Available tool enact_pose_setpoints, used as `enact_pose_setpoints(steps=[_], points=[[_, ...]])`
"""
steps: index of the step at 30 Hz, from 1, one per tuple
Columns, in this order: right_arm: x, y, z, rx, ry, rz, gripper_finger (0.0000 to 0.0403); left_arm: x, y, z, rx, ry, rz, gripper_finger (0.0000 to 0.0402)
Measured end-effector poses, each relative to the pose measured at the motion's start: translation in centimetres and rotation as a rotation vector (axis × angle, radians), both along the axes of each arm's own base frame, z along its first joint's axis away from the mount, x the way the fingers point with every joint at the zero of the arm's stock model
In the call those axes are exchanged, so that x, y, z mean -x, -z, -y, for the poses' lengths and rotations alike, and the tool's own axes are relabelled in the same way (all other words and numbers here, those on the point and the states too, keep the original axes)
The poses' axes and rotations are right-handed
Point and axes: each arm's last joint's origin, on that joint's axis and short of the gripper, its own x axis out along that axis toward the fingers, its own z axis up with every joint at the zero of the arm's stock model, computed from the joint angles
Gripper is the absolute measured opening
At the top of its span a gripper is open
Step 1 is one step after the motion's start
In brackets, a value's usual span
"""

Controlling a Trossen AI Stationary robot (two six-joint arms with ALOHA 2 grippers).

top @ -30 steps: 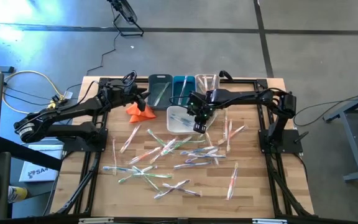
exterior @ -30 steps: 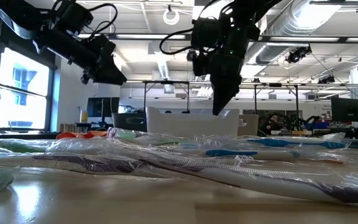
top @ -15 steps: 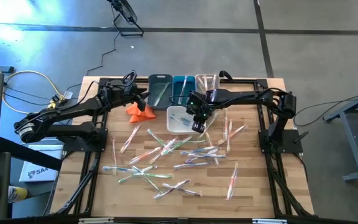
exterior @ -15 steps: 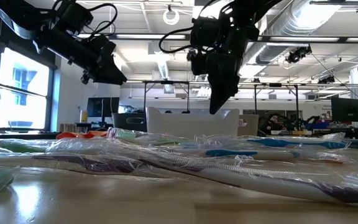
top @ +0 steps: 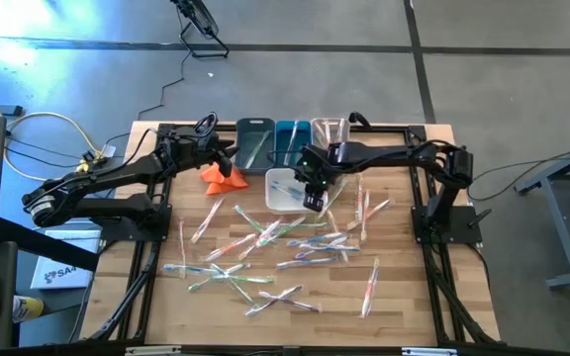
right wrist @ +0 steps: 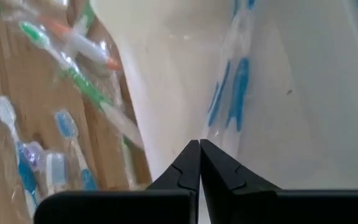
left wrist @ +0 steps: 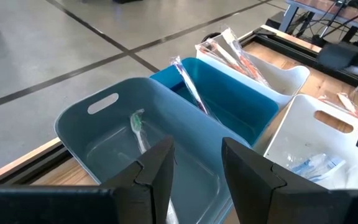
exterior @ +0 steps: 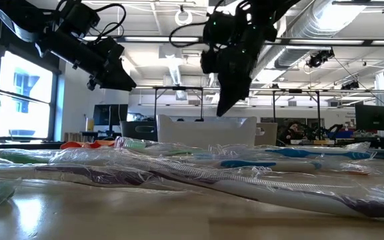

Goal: Pick & Place Toothbrushes
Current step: Put the green toothbrush into the dark blue bin

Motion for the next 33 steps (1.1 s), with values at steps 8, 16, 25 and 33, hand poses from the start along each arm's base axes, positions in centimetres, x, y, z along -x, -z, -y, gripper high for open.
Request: enact_pose_setpoints(steps=[8,16,25,33], points=[[0.9,-3.6,-0.6,0.119,0.013,0.117,0.0003,0.0,0.1,0.0,0.009,0.001,-0.013,0.0133],[4.0,-7.0,-0.8,0.211,0.079,0.293,0.0003,0.1,0.4,0.1,0.024,0.001,-0.033,0.0133],[9.7,-6.9,-0.9,0.268,0.257,0.582,0.0002,0.1,0.4,0.1,0.025,0.001,-0.034,0.0133],[14.2,-6.1,-1.9,0.229,0.433,0.726,0.0002,0.1,0.4,0.1,0.024,0.001,-0.034,0.0133]])
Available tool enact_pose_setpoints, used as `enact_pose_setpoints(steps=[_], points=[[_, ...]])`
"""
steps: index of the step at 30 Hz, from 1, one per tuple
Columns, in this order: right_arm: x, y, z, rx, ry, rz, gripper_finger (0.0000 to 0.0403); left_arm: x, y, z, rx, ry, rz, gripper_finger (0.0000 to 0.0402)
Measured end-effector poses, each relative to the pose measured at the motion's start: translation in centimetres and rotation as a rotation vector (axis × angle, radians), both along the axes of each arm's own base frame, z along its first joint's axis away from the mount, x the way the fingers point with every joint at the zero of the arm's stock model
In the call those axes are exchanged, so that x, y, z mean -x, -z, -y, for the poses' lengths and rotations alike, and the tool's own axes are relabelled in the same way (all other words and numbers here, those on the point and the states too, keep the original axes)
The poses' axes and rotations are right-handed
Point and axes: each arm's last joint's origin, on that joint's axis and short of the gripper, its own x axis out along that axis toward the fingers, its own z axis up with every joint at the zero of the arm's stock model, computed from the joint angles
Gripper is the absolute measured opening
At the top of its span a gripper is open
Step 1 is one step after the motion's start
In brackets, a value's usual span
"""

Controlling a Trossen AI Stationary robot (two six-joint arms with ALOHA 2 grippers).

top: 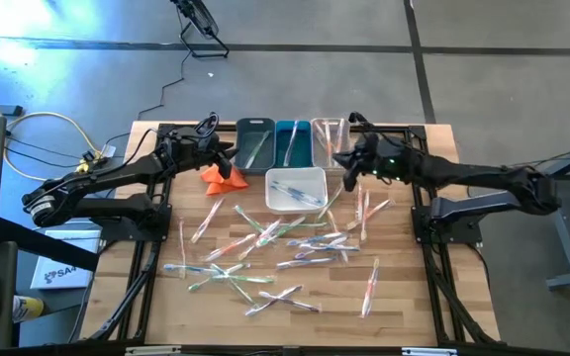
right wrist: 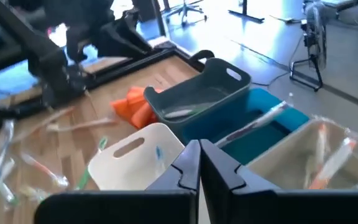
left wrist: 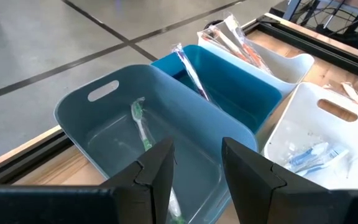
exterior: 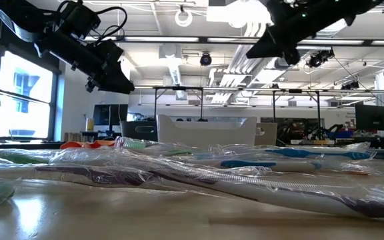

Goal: Pick & Place Toothbrushes
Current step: Put the green toothbrush into the dark blue bin

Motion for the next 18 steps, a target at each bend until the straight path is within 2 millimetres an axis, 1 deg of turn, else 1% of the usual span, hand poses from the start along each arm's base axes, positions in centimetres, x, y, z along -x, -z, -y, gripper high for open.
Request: enact_pose_setpoints(steps=[4,8,14,18], points=[[1.4,0.2,-0.4,-0.057,0.025,0.056,0.0002,0.0,0.0,0.0,0.000,0.000,0.000,0.0133],[2.1,0.4,-0.7,-0.072,0.006,0.069,0.0002,0.0,0.0,0.0,0.000,0.000,0.000,0.0133],[2.0,0.4,-0.9,-0.096,-0.066,0.072,0.0002,0.0,0.0,0.0,0.000,0.000,0.000,0.0133],[2.0,0.5,-0.9,-0.097,-0.065,0.069,0.0002,0.0,0.0,0.0,0.000,0.000,0.000,0.0133]])
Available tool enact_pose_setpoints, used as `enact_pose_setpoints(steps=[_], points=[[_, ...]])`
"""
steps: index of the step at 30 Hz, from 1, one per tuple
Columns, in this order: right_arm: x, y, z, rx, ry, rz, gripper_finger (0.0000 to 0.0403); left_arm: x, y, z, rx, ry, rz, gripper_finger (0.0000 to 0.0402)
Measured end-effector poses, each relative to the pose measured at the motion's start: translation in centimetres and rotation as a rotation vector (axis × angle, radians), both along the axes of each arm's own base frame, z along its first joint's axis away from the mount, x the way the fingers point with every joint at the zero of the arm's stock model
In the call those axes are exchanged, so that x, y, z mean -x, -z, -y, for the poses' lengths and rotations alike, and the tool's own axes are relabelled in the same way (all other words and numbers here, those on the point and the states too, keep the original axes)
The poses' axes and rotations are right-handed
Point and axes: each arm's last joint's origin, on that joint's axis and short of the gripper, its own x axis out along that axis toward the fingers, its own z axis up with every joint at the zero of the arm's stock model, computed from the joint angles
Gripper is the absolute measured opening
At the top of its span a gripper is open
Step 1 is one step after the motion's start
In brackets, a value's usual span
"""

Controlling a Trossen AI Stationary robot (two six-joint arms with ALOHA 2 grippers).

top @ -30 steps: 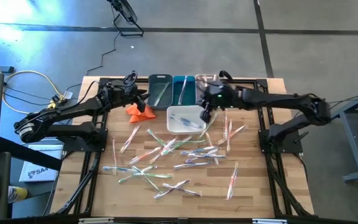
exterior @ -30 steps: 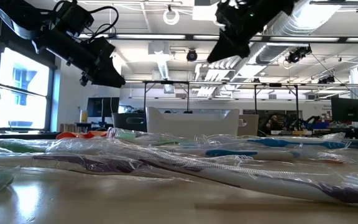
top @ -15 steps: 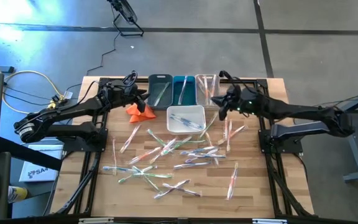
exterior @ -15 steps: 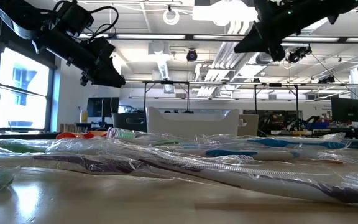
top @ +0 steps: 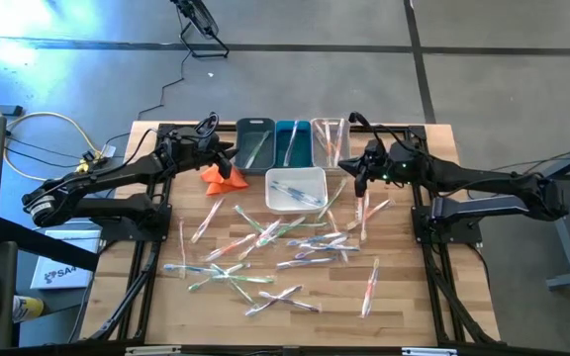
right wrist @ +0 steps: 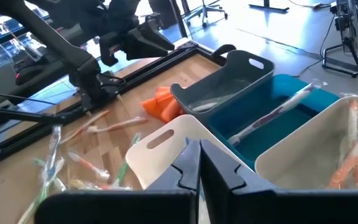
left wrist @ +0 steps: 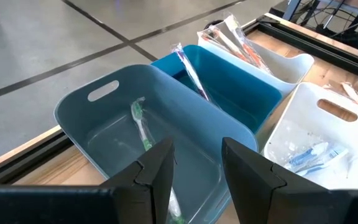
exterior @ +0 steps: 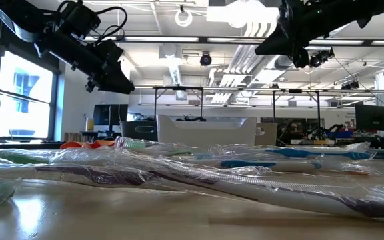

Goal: Pick & Place Toothbrushes
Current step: Put the green toothbrush into the dark blue bin

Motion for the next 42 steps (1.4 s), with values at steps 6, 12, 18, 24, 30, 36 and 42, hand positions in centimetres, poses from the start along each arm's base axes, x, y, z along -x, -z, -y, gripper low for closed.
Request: enact_pose_setpoints(steps=[6,12,18,24,30,36,42], points=[[0.0,0.0,0.0,0.000,0.000,0.000,0.0002,0.0,0.0,0.0,0.000,0.000,0.000,0.0133],[0.0,0.0,0.0,0.000,-0.001,-0.001,0.0002,0.0,0.0,0.0,0.000,0.000,0.000,0.0133],[0.0,0.0,0.0,0.002,0.003,0.001,0.0002,0.0,0.0,0.0,0.000,0.000,0.000,0.0133],[-0.2,-0.6,0.1,0.052,-0.004,0.052,0.0002,0.0,0.0,0.0,0.000,0.000,0.000,0.0133],[-0.3,-0.8,-0.1,0.066,-0.088,0.068,0.0002,0.0,0.0,0.0,-0.001,0.000,0.001,0.0133],[-0.6,-1.1,-1.0,0.092,-0.235,0.105,0.0002,0.0,0.0,0.0,-0.001,0.000,0.001,0.0133],[-0.7,-0.5,-1.9,0.074,-0.238,0.035,0.0002,0.0,0.0,0.0,-0.001,0.000,0.001,0.0133]])
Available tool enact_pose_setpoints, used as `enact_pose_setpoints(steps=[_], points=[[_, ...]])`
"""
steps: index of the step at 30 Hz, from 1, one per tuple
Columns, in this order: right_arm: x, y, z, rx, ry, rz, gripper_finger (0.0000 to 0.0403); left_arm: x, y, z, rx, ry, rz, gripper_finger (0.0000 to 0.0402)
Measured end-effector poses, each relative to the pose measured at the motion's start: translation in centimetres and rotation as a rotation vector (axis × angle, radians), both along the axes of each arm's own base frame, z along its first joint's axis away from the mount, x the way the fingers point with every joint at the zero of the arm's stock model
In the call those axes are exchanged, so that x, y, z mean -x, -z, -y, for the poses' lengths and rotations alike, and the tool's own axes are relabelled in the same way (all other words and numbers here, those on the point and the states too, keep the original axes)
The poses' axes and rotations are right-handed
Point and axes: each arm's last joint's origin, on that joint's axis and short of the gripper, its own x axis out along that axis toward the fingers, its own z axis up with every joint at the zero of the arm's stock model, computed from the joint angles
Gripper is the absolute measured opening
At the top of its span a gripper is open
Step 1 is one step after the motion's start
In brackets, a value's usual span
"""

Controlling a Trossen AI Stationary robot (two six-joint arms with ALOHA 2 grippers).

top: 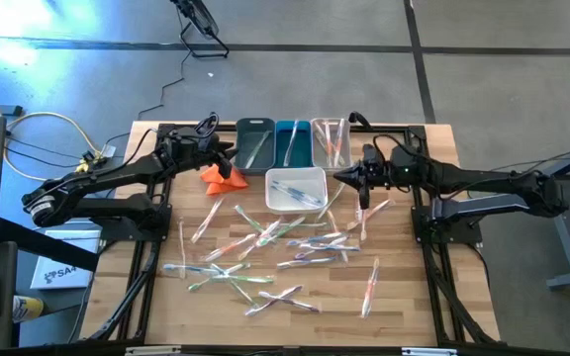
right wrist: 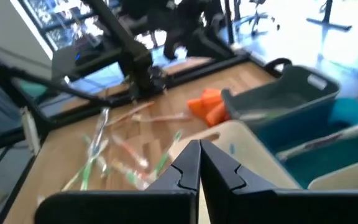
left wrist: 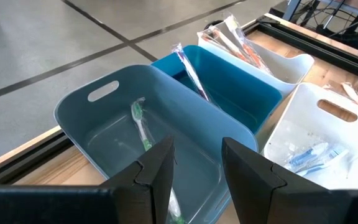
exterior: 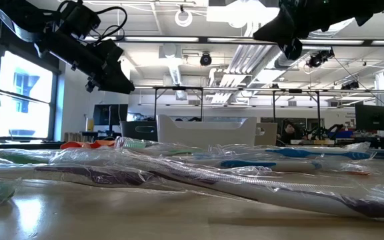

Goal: Pick & Place Toothbrushes
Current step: Put the green toothbrush into the dark blue bin

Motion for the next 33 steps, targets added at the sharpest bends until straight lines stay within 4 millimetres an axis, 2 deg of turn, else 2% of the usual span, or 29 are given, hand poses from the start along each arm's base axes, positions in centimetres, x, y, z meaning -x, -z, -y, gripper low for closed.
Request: enact_pose_setpoints(steps=[3,6,12,24,28,33], points=[[-0.1,0.6,-0.6,-0.009,0.023,-0.060,0.0002,0.0,0.0,0.0,0.000,0.000,0.000,0.0133],[0.0,1.5,-0.9,-0.072,0.157,-0.139,0.0002,0.0,0.0,0.0,0.000,0.000,0.000,0.0133],[1.0,3.3,-1.2,-0.229,0.361,-0.293,0.0002,0.0,0.0,0.0,0.000,0.000,0.000,0.0133],[3.2,5.5,-1.2,-0.497,0.632,-0.508,0.0002,0.0,0.0,0.0,0.001,0.000,0.000,0.0133],[3.0,5.5,-1.2,-0.507,0.630,-0.493,0.0003,0.0,0.0,0.0,0.000,0.000,0.000,0.0133],[1.7,4.6,-1.1,-0.332,0.458,-0.416,0.0003,0.0,0.0,0.0,0.001,0.000,0.000,0.0133]])
